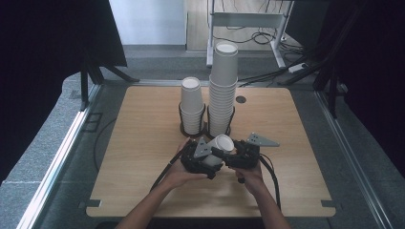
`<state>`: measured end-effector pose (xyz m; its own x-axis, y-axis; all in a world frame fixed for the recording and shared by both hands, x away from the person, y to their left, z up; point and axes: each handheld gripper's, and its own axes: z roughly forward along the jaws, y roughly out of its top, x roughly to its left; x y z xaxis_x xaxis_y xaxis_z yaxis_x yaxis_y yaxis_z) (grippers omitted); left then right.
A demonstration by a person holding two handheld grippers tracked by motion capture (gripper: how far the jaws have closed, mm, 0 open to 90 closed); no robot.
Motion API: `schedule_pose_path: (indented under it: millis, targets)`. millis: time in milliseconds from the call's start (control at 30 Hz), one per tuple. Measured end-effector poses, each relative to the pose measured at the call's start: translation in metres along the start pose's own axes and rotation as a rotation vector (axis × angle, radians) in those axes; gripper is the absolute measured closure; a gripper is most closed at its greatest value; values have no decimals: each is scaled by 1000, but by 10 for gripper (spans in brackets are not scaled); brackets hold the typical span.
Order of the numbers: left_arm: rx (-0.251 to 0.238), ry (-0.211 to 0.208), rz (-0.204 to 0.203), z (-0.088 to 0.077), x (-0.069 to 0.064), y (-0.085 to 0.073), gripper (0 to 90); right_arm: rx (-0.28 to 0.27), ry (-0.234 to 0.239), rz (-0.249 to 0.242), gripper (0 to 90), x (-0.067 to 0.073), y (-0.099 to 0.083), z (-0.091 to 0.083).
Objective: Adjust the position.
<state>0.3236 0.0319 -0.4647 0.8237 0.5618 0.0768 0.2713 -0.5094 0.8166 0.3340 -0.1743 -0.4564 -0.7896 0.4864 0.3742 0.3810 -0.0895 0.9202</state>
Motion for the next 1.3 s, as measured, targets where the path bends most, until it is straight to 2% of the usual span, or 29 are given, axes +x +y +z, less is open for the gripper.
schedule_pose_path:
  millis: [433, 533, 633, 833, 1033, 1067, 1233, 1300]
  targets:
    - [0, -10, 22, 0, -2, -2, 118, 19, -6, -20, 221, 1, 0, 0]
    - [1, 5, 9, -1, 0, -3, 121, 26, -21, -36, 154, 3, 1, 0]
    - [10, 18, 1, -2, 4, -4, 121, 35, -39, -58, 127, 5, 2, -2]
    - [13, 45, 3, -8, 11, -5, 121, 33, -68, -97, 116, 9, 7, -9]
    - [16, 63, -9, -16, 19, -7, 122, 21, -65, -123, 129, 10, 15, -23]
    - [19, 76, 4, -19, 21, -6, 121, 27, -78, -138, 130, 8, 18, -27]
    - [19, 92, 5, -25, 26, -4, 121, 74, -108, -168, 130, 5, 25, -33]
    - [15, 105, 0, -30, 29, -3, 121, 118, -129, -197, 131, 2, 30, -34]
